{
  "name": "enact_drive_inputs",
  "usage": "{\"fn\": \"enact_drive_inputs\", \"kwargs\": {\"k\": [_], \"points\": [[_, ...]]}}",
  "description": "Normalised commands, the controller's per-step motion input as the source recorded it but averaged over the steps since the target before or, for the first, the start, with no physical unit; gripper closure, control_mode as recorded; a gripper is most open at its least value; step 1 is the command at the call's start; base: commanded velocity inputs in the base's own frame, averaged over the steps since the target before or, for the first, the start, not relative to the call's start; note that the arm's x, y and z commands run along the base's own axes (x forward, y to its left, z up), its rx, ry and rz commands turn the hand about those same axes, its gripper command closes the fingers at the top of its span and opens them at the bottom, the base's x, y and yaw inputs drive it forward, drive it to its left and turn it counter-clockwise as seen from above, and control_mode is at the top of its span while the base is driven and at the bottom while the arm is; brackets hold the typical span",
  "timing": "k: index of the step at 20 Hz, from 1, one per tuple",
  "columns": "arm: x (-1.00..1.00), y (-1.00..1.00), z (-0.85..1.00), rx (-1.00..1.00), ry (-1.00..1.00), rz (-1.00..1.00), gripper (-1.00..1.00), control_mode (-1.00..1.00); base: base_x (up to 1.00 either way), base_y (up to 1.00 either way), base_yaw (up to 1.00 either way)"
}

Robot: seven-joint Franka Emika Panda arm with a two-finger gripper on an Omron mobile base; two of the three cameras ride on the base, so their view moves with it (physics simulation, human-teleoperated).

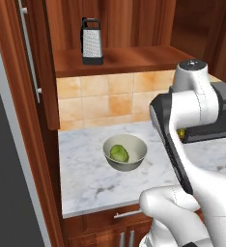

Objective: Pick the cheese from the fridge and the cheese grater from the cabinet and place them next to the salad bowl.

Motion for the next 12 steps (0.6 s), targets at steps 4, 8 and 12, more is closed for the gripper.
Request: {"fn": "enact_drive_inputs", "kwargs": {"k": [4,8,12], "points": [[0.22,-0.24,-0.77,0.00,0.01,-0.03,1.00,-1.00,0.00,0.00,0.00],[0.00,-0.36,-1.00,0.10,-0.24,0.00,1.00,-1.00,0.00,0.00,0.00],[0.00,-0.24,-0.94,0.15,-0.17,0.12,1.00,-1.00,0.00,0.00,0.00]]}}
